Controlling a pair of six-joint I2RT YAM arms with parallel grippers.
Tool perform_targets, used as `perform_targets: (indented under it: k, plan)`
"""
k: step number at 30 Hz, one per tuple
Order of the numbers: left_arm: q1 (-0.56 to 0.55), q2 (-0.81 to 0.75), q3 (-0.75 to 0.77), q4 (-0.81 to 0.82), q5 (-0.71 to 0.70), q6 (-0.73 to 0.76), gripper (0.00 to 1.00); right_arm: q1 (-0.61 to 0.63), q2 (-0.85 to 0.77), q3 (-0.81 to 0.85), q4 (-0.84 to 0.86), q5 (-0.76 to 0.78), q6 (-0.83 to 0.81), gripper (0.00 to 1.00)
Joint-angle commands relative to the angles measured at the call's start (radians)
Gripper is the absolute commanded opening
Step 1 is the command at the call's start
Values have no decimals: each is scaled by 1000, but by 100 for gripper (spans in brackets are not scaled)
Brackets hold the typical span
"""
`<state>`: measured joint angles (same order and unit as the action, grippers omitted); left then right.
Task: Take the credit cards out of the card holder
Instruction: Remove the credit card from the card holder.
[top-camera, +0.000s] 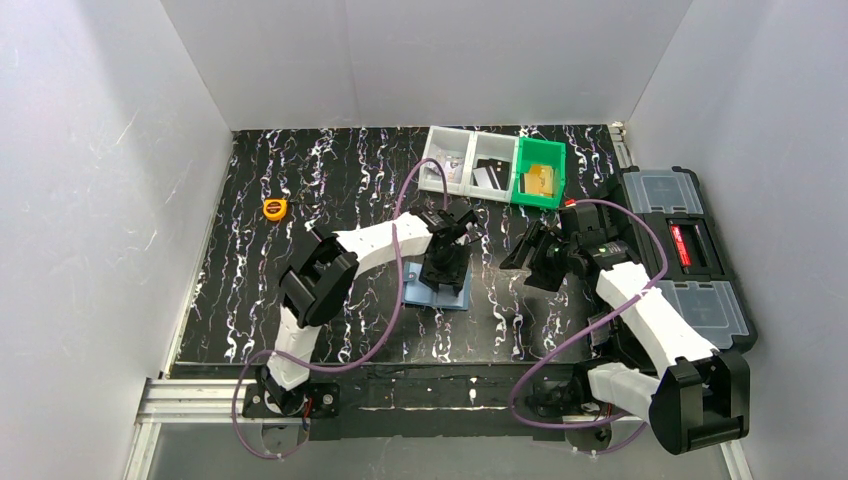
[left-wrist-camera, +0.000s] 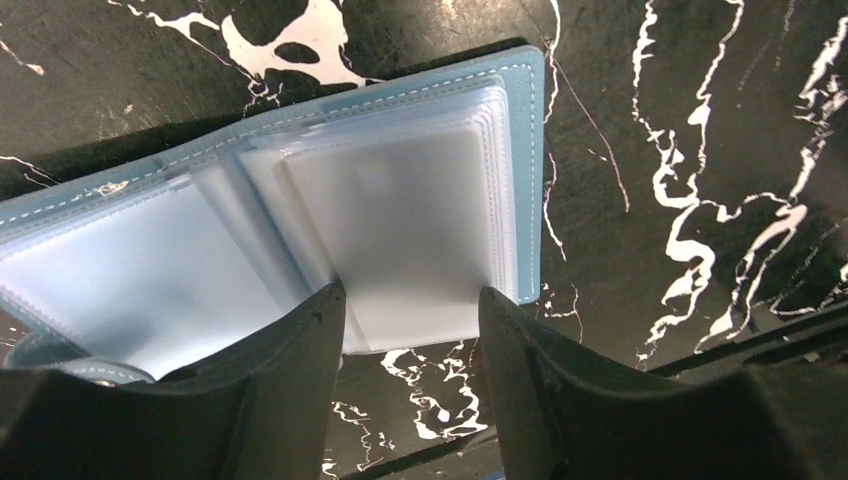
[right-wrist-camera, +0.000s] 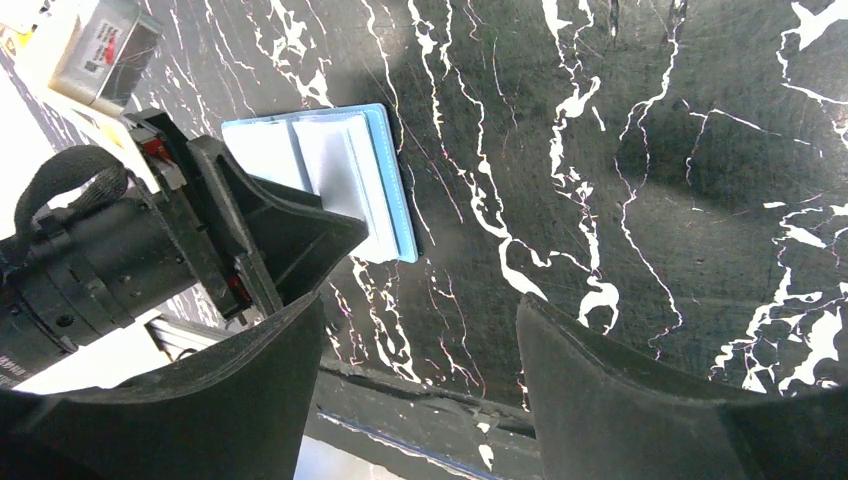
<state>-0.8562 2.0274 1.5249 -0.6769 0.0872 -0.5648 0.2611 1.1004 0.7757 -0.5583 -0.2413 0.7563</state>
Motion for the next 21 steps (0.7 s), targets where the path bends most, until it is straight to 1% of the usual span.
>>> perform_targets:
  k: [1, 4, 9, 16, 19, 21]
  plan:
    - [-16, 28, 51, -81, -70, -16, 48, -6, -12, 3, 3, -10, -14, 77]
    - [-26, 39, 51, -89, -107, -15, 47, -6, -10, 1, 5, -19, -16, 77]
    - [-34, 66, 43, -107, -135, -16, 38, -6, -2, -6, 15, -29, -18, 77]
    - [-49, 110, 8, -111, -160, -13, 33, -6, 10, -9, 23, -43, -22, 76]
    - [-52, 114, -10, -104, -164, -19, 25, -6, 10, -15, 27, -43, -22, 76]
    - [-52, 114, -20, -96, -158, -22, 16, -6, 12, -19, 33, -51, -22, 76]
